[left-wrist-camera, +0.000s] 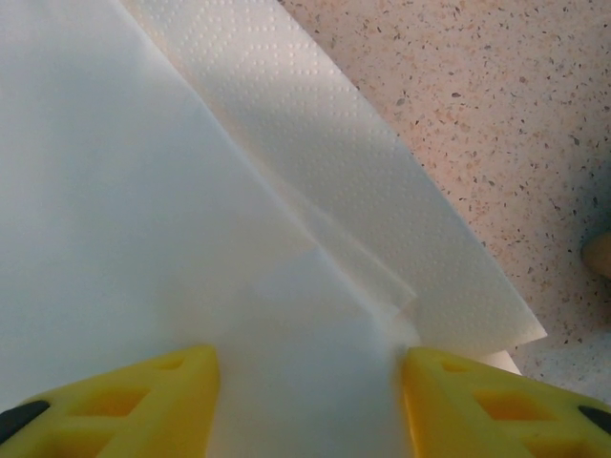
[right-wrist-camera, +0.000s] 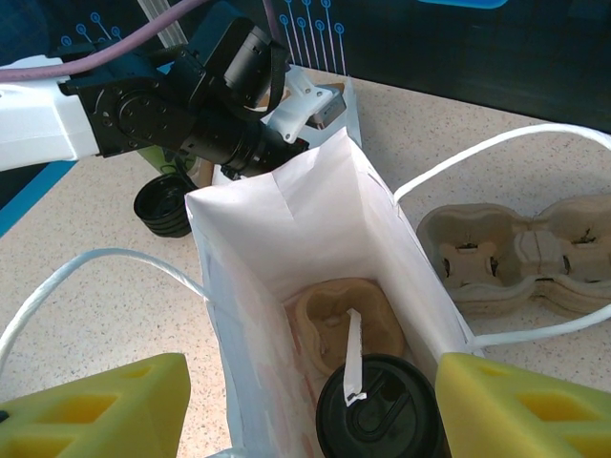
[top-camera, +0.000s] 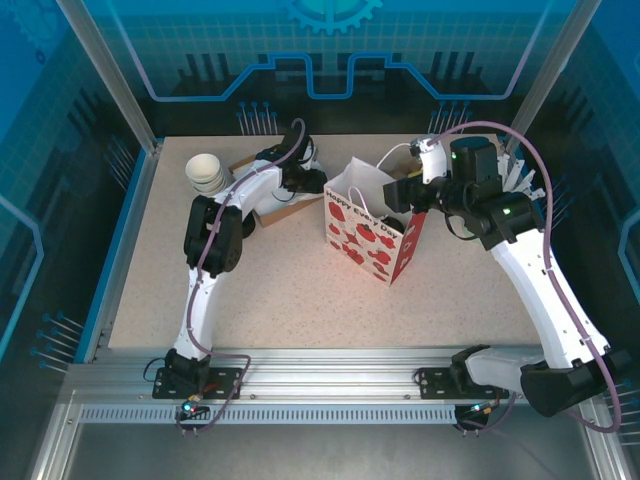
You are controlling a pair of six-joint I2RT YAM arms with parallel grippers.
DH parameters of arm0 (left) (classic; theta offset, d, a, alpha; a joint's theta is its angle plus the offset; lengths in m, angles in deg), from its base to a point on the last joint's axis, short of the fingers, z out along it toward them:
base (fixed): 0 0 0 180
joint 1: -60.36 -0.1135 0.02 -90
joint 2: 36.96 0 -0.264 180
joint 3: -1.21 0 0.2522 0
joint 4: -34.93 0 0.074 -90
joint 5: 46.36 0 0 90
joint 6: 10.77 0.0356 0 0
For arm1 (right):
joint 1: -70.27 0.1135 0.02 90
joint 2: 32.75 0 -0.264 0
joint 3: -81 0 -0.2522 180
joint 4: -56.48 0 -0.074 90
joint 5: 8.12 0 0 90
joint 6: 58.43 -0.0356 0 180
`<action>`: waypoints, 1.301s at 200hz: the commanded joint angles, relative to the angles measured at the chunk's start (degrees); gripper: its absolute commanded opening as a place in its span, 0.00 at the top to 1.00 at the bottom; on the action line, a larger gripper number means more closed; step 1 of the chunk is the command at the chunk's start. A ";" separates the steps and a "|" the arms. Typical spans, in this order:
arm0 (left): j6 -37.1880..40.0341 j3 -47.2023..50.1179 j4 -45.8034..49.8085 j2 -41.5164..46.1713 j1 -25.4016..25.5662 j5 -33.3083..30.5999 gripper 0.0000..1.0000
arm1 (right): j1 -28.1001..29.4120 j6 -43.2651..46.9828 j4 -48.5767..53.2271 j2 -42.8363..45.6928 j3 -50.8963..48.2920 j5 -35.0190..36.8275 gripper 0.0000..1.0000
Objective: Pack the takeout coffee
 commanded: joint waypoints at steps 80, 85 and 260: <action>-6.72 1.81 -3.81 2.35 -3.42 10.54 0.53 | -0.42 0.01 -0.87 -1.50 -0.98 -1.64 0.30; -6.88 1.82 -3.82 2.41 -3.56 10.73 0.53 | -0.37 0.01 -0.87 -1.60 -0.99 -1.64 0.30; -9.68 2.69 -6.03 2.89 -5.43 13.06 0.52 | 0.06 -0.41 -1.47 -2.97 -2.01 -2.43 0.30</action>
